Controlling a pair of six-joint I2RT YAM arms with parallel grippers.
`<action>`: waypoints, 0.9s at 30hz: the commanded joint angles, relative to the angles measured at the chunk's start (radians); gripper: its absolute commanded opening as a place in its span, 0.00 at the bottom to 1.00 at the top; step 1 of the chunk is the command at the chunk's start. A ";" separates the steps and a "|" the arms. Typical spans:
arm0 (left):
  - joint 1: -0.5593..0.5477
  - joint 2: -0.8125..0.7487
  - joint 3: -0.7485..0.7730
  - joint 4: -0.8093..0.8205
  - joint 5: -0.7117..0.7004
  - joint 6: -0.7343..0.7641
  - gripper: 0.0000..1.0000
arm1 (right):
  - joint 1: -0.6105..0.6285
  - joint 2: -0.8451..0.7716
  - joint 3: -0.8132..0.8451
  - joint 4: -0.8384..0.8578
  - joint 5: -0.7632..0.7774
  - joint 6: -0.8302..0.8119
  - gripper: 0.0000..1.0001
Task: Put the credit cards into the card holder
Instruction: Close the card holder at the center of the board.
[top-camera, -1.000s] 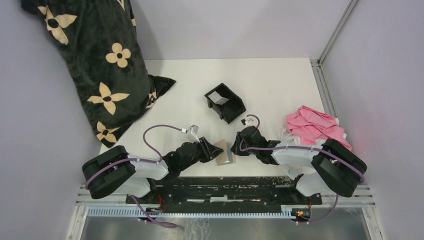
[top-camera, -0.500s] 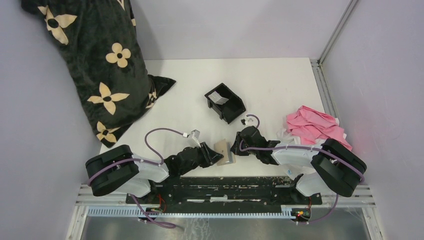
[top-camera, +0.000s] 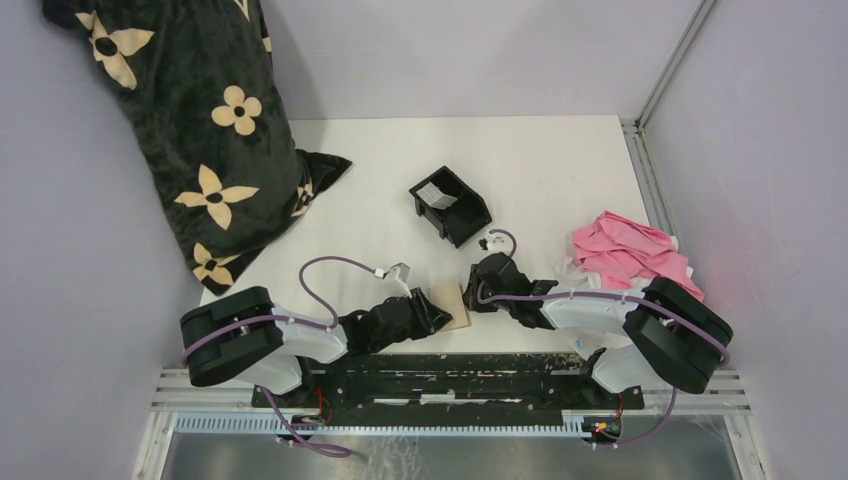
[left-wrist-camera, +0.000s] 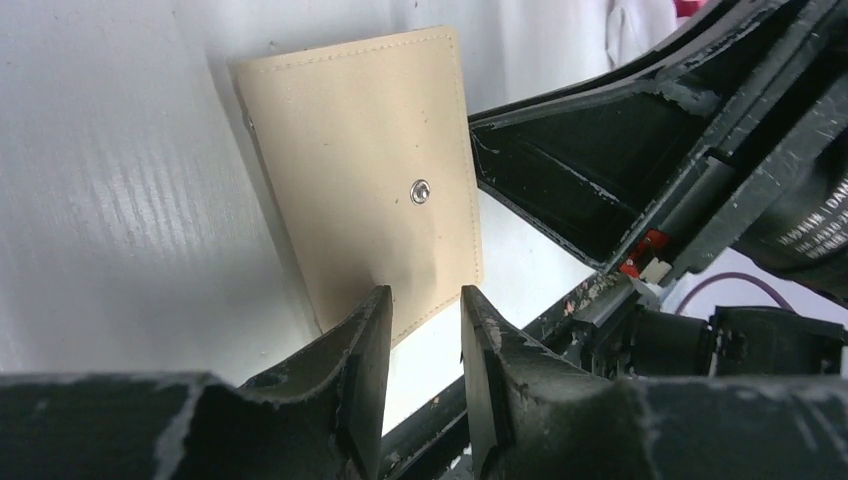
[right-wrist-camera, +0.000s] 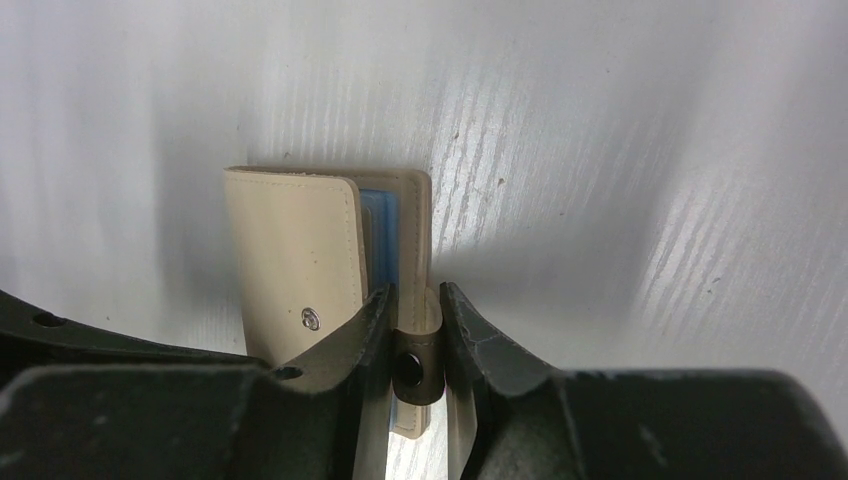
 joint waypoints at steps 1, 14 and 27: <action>-0.030 0.004 0.088 -0.155 -0.094 -0.041 0.39 | 0.023 -0.010 0.034 -0.045 0.044 -0.028 0.29; -0.079 0.054 0.157 -0.322 -0.177 -0.074 0.39 | 0.062 -0.079 0.073 -0.154 0.132 -0.074 0.41; -0.094 0.039 0.143 -0.335 -0.194 -0.080 0.32 | 0.107 -0.138 0.110 -0.248 0.212 -0.092 0.44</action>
